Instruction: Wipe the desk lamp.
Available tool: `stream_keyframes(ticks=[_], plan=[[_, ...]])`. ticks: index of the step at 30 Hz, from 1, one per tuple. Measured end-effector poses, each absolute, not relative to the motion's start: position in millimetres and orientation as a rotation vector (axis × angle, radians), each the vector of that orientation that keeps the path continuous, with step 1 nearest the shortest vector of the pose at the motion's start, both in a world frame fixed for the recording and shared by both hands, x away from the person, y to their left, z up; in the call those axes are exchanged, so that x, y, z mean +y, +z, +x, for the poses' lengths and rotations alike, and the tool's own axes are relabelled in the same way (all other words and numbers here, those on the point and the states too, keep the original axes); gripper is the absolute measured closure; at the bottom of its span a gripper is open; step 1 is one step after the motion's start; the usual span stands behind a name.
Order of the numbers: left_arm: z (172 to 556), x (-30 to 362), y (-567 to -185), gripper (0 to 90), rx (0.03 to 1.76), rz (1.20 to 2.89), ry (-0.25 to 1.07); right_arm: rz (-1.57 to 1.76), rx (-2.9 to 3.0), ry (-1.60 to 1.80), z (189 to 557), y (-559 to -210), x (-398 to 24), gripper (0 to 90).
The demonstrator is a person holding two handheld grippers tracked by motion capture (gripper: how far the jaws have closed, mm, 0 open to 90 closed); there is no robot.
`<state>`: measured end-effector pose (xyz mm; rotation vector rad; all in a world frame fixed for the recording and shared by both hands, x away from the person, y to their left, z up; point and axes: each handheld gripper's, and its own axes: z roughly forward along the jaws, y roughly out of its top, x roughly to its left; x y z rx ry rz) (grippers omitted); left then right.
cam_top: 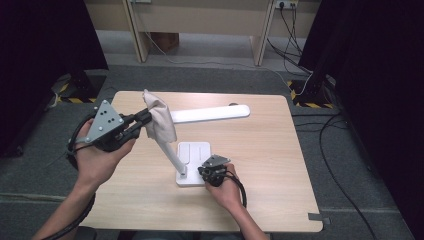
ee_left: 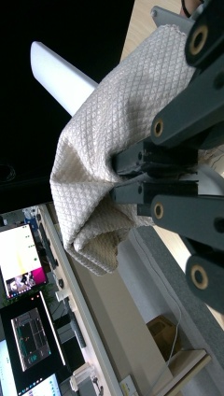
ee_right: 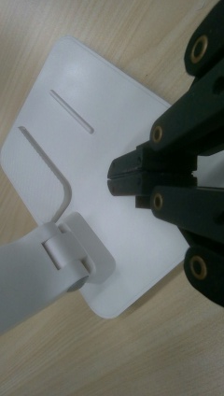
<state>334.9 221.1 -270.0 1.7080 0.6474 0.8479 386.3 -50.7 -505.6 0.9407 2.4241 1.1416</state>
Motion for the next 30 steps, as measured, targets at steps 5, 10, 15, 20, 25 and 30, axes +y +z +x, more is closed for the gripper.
stream_keyframes(ticks=[5, 10, 15, 20, 25, 30], plan=[[336, 219, -270, 85.3, 0.650, 1.708, 0.847, 0.934, 2.414, 1.155, 385, -507, -51, 90.0], [337, 215, -269, 85.3, 0.654, 1.713, 0.844, 0.937, 2.406, 1.166, 385, -508, -52, 90.0], [338, 212, -269, 85.3, 0.654, 1.712, 0.841, 0.939, 2.399, 1.173, 384, -509, -53, 90.0], [339, 209, -269, 85.3, 0.654, 1.711, 0.838, 0.939, 2.398, 1.172, 384, -509, -53, 90.0], [340, 207, -270, 85.3, 0.654, 1.701, 0.823, 0.941, 2.395, 1.178, 384, -509, -53, 90.0], [341, 205, -269, 85.3, 0.655, 1.703, 0.821, 0.941, 2.393, 1.179, 384, -509, -53, 90.0]])
